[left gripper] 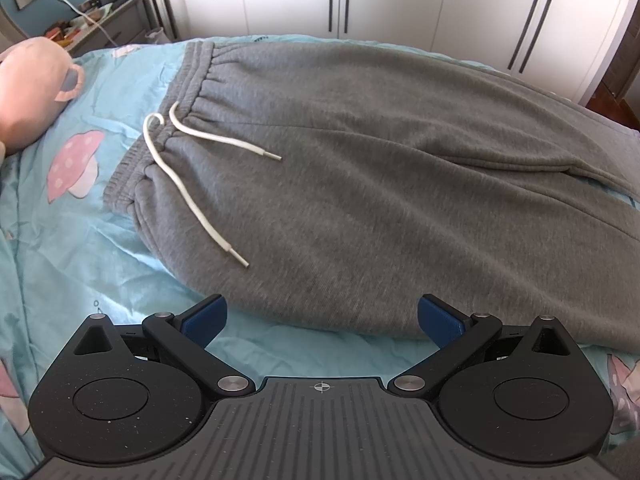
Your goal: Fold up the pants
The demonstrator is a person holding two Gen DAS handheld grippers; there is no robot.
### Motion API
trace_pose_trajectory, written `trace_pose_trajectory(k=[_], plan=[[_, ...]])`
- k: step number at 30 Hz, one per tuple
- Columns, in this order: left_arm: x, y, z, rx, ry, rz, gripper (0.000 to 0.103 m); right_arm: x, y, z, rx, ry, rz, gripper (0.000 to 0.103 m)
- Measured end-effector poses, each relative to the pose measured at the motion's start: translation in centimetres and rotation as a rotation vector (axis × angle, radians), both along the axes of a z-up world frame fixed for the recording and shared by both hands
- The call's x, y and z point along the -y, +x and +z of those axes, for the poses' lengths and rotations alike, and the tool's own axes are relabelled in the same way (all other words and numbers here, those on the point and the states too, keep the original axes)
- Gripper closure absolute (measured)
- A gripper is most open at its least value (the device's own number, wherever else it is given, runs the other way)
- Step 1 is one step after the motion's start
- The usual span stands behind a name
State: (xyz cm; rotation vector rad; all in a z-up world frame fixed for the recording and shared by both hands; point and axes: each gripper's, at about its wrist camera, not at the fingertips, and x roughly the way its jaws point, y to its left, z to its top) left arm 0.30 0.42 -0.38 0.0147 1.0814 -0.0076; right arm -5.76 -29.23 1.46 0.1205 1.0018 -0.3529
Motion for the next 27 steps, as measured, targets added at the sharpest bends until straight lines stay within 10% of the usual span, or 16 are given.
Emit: trace_pose_trajectory(k=[27], plan=[[0.08, 0.12, -0.13, -0.011, -0.008, 0.001, 0.000, 0.25, -0.13, 0.01, 0.000, 0.002, -0.007, 0.005]])
